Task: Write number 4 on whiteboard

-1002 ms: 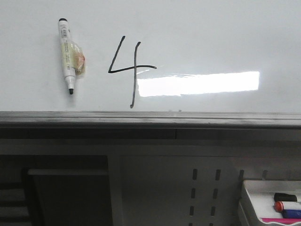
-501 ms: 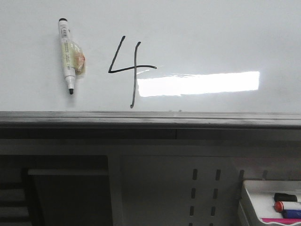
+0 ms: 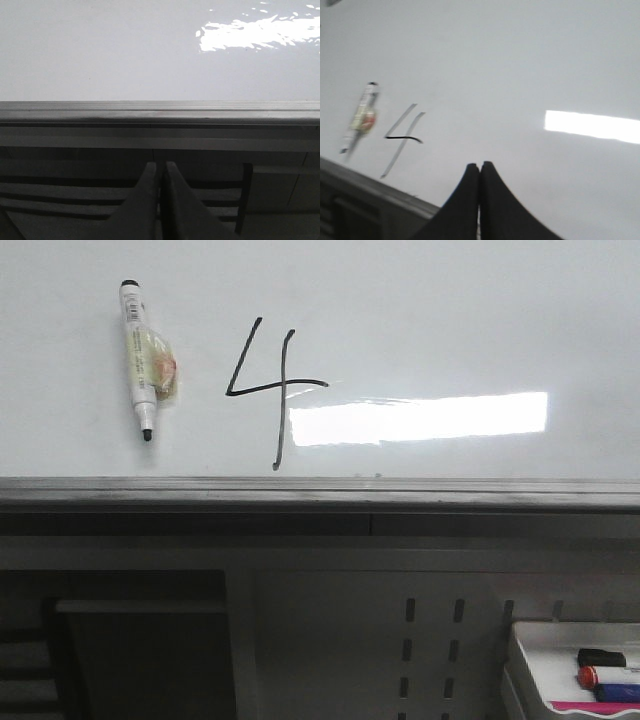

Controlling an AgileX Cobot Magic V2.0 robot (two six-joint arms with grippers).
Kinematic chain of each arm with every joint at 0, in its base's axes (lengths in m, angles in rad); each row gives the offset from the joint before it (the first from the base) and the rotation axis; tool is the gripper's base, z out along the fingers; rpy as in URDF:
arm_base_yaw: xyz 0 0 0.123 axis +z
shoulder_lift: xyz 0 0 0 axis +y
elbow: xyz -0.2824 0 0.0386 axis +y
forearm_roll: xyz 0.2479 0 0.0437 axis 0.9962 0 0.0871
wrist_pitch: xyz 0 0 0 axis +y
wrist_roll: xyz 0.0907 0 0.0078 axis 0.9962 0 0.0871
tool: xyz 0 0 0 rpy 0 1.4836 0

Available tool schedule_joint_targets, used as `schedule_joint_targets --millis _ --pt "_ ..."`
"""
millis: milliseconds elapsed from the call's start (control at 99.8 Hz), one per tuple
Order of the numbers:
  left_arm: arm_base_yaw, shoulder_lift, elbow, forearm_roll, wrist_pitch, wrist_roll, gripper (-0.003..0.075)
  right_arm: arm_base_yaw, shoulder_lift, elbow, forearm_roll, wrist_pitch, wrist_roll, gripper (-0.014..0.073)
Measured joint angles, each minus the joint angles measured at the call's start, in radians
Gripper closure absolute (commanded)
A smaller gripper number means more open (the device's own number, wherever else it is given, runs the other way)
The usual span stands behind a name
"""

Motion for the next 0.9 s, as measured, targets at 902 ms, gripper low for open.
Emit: schedule_joint_targets --millis 902 --pt "0.000 0.000 0.000 0.000 0.000 0.000 0.0741 -0.421 -0.222 0.227 -0.048 0.287 0.097 0.0658"
